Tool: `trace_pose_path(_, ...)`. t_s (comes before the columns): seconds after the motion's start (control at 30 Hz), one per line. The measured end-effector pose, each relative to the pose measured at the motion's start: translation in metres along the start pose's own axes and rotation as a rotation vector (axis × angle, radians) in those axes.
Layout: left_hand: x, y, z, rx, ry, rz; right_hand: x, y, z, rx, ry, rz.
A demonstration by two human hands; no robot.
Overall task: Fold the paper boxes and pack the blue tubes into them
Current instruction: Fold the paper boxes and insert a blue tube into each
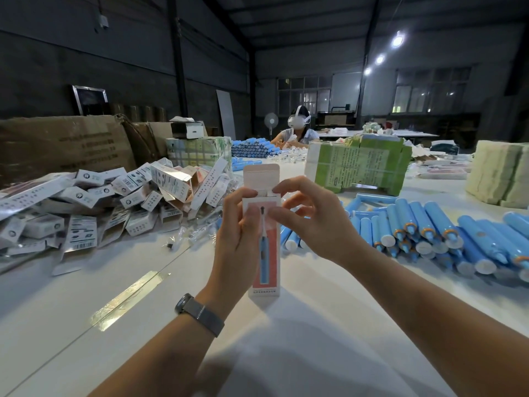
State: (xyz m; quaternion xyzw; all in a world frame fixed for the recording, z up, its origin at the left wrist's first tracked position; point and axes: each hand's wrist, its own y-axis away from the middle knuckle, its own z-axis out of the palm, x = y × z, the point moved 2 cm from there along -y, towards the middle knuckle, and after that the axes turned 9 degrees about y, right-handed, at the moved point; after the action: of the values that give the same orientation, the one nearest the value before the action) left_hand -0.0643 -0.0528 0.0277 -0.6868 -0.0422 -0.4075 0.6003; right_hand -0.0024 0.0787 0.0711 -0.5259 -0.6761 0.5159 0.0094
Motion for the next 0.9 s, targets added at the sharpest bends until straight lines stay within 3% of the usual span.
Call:
trace_pose_path(0.43,0.0026,-0.0018,-0.0006,-0.017,-0.008,0.002,-0.0058,-0.0038,-0.006,0.049,-0.032,-0.108)
trace_pose_path(0.53,0.0036,-0.0013,0.0009,0.002,0.093,-0.028,-0.0075,-0.0026,-0.0055,0.07,-0.048,-0.123)
trace_pose_path(0.7,0.0011,-0.0016,-0.0001,-0.01,0.081,-0.021,-0.0057,-0.0043,-0.0081,0.023,0.168,-0.191)
trace_pose_path(0.9,0.0043,0.0001,0.0008,0.018,0.086,-0.049,-0.009,-0.0055,-0.0095,0.004,0.178,-0.23)
